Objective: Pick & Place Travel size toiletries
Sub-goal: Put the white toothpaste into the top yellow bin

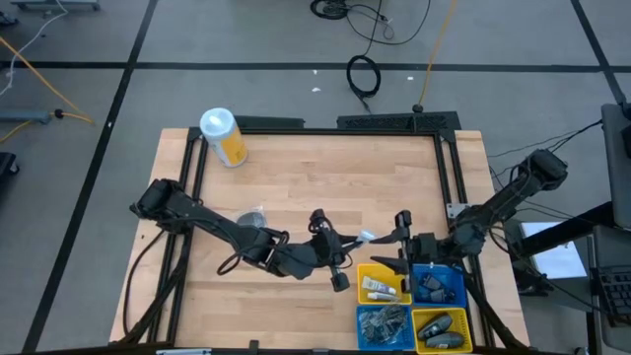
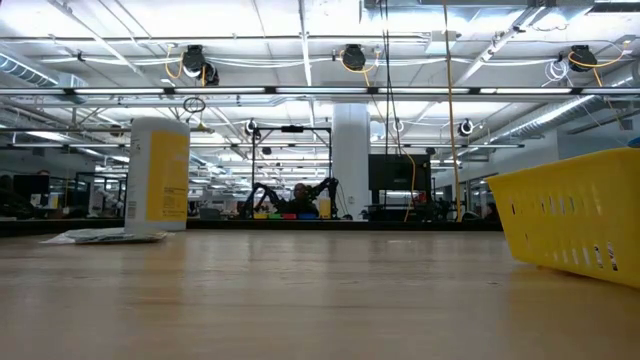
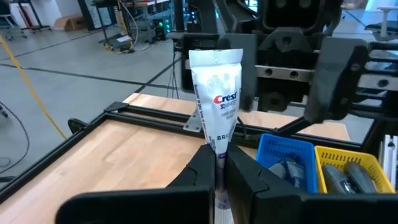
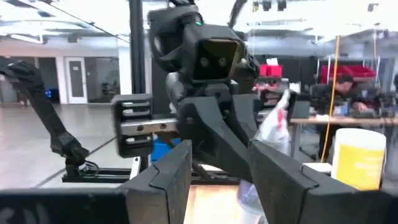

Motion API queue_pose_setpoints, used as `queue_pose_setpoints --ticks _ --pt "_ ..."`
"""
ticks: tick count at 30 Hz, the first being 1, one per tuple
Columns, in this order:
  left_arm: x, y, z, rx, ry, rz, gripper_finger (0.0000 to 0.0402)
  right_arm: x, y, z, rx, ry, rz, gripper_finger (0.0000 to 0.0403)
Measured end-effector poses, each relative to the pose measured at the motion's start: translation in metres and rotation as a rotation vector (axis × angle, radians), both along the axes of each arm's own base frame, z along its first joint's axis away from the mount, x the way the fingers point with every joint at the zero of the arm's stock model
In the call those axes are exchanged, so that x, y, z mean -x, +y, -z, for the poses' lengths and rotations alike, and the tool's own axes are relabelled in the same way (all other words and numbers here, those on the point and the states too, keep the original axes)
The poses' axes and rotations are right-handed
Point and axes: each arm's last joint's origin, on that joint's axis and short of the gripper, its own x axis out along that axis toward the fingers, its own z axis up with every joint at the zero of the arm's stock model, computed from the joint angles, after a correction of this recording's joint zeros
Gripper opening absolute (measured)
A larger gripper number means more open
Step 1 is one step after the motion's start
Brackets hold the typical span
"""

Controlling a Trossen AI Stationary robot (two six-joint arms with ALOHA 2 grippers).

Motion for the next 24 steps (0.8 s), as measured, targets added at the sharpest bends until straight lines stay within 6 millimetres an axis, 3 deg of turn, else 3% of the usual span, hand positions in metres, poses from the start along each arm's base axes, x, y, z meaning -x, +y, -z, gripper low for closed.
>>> queue_pose_setpoints --ticks 7,13,24 --pt "0.0 0.0 0.001 -0.012 0.008 -0.009 0.0008 0.009 0.005 -0.012 0.06 -0.108 0.004 0.015" --pt "0.001 0.001 0.002 -0.019 0.017 -0.022 0.0004 0.003 -0.001 -0.006 0.037 -0.034 0.104 0.015" --pt "-0.001 0.005 0.002 -0.01 0.016 -0.034 0.0004 -0.005 -0.012 -0.004 -0.004 -0.029 0.13 0.015"
